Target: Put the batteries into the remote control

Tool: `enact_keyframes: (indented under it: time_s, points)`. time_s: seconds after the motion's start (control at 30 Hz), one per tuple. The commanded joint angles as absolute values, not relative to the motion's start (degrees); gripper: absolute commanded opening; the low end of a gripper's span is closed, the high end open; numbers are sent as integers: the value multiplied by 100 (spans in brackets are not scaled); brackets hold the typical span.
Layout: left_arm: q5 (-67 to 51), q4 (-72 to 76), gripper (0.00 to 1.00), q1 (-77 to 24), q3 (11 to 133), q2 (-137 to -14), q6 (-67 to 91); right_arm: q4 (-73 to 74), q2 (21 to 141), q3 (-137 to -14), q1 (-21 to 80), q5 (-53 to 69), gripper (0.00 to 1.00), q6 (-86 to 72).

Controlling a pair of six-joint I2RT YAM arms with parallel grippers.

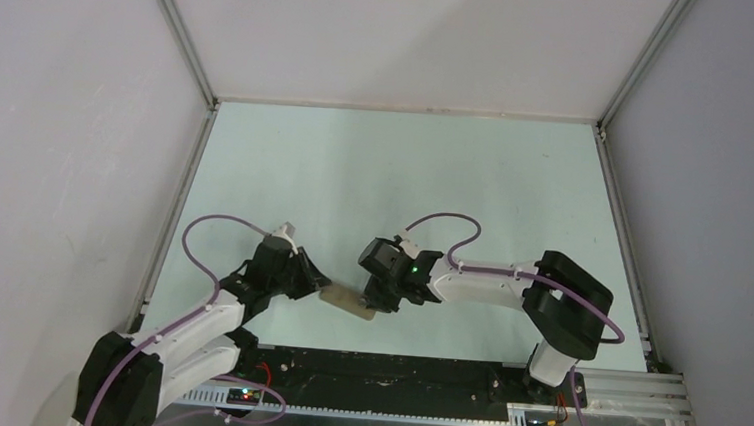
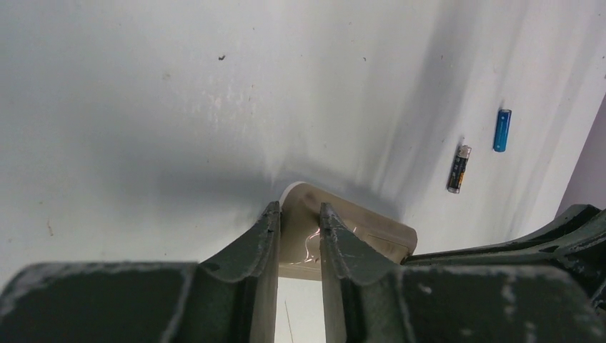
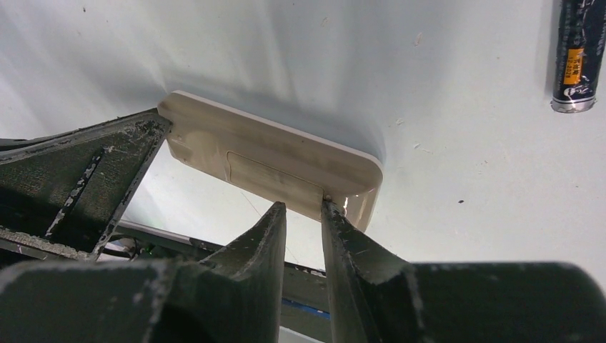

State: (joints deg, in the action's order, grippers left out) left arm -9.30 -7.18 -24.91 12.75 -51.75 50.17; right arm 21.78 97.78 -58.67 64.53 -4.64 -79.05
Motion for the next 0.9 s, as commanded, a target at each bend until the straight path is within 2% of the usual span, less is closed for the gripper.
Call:
enact_keyframes:
  time_s: [0.0, 0.4, 0.87]
  points:
    - [-1368, -1456, 19, -2784, 1123, -5535, 5112, 2707, 10076, -5870, 6464, -524, 30, -7979]
    - [-1270, -1455, 17, -2830, 1042, -5429, 5262, 2362, 10105, -5775, 6569, -575, 34, -7935]
    - [-998, -1453, 19, -2830, 997, -5452, 5232, 2264, 9291, -5702, 6579, -1036, 36, -7611]
